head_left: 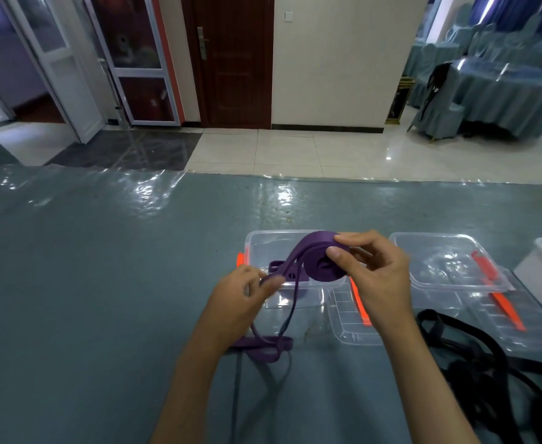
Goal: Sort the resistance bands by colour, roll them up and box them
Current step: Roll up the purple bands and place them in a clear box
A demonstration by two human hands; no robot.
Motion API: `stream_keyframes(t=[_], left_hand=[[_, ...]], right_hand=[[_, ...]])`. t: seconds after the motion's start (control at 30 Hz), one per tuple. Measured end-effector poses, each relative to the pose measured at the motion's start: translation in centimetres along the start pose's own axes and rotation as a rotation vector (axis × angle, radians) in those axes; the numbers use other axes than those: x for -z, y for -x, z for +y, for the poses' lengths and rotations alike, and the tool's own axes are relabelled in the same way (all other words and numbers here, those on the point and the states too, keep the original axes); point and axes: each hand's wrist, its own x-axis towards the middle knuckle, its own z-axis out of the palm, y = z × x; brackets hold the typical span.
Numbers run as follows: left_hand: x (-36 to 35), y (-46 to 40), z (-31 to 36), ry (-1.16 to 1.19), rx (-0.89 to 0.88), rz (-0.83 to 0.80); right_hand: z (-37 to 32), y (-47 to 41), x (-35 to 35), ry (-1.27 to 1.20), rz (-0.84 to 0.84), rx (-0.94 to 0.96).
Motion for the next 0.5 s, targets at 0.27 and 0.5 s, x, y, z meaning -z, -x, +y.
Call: stream_keyframes(t=[0.27,0.5], left_hand=[[-0.5,0.0,3.0,0.392,-0.213,0.043],[0.2,0.2,2.0,0.561,-0.176,0.044]], right_hand=[[0.7,0.5,-1.0,0.012,-0.120,-0.024],[1.5,0.1,-0.2,0.019,-0.354,-0.201]])
